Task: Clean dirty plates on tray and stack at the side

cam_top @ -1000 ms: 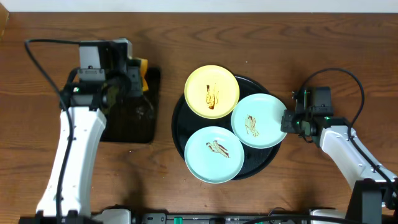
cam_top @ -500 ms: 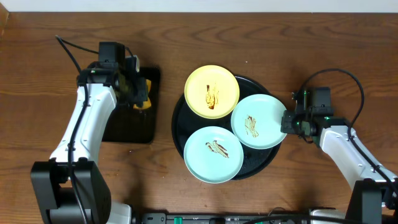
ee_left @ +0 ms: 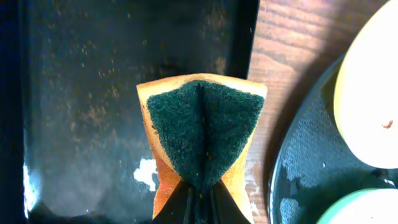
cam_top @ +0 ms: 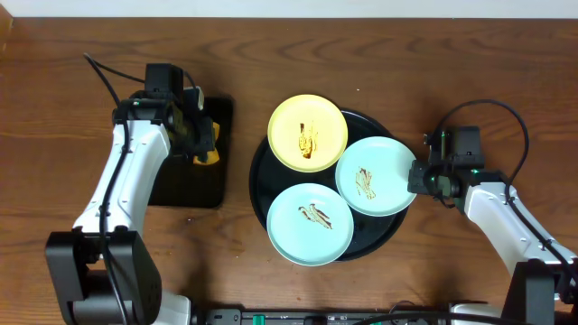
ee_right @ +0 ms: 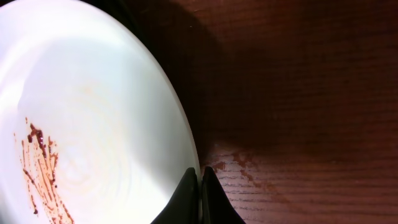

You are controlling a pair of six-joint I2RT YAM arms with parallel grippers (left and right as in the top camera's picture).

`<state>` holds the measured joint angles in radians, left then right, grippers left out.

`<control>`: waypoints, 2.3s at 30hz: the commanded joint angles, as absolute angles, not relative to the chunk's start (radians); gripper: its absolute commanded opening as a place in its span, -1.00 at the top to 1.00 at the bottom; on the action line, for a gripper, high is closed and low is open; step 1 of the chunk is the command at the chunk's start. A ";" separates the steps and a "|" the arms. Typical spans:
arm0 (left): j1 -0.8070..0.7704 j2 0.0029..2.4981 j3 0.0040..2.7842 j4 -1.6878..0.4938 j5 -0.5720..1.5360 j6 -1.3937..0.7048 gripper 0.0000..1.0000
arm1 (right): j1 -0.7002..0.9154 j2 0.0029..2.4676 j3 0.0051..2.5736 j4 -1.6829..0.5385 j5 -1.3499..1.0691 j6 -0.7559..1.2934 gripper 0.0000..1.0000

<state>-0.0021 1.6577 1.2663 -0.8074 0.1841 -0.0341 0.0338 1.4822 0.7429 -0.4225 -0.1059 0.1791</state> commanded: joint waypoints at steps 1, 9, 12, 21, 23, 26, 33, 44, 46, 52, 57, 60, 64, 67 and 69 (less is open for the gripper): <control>-0.004 1.706 1.262 -0.795 0.151 -0.048 0.85 | 0.031 1.491 0.738 -0.423 -0.121 0.179 0.98; -0.019 1.828 1.262 -0.791 0.157 -0.051 0.85 | 0.031 1.491 0.738 -0.424 -0.121 0.179 0.98; -0.037 1.841 1.262 -0.783 0.171 -0.051 0.85 | 0.031 1.491 0.738 -0.423 -0.121 0.179 0.98; -0.115 1.842 1.262 -0.765 0.172 -0.051 0.85 | 0.031 1.491 0.738 -0.424 -0.121 0.179 0.98; -0.131 1.842 1.262 -0.765 0.172 -0.052 0.85 | 0.031 1.491 0.738 -0.424 -0.121 0.179 0.98; -0.151 1.842 1.262 -0.765 0.172 -0.066 0.85 | 0.031 1.491 0.738 -0.424 -0.121 0.179 0.98; -0.188 1.842 1.262 -0.766 0.176 -0.085 0.85 | 0.031 1.491 0.738 -0.424 -0.121 0.179 0.98; -0.192 1.803 1.276 -0.773 0.097 -0.084 0.85 | 0.031 1.491 0.738 -0.424 -0.121 0.178 0.98; -0.191 1.771 1.290 -0.773 0.081 -0.084 0.85 | 0.031 1.491 0.738 -0.424 -0.121 0.178 0.98; -0.212 1.637 1.309 -0.736 0.133 -0.084 0.85 | 0.031 1.491 0.738 -0.424 -0.121 0.178 0.98; -0.292 1.609 1.309 -0.662 0.261 -0.085 0.85 | 0.031 1.491 0.738 -0.424 -0.121 0.179 0.98; -0.368 1.630 1.308 -0.620 0.289 -0.085 0.85 | 0.031 1.491 0.738 -0.424 -0.121 0.179 0.98; -0.483 1.667 1.308 -0.563 0.289 -0.089 0.85 | 0.031 1.491 0.738 -0.423 -0.121 0.179 0.98; -0.562 1.701 1.308 -0.508 0.328 -0.089 0.85 | 0.031 1.491 0.738 -0.423 -0.121 0.179 0.98; -0.615 1.733 1.308 -0.459 0.368 -0.093 0.85 | 0.031 1.491 0.738 -0.424 -0.121 0.179 0.98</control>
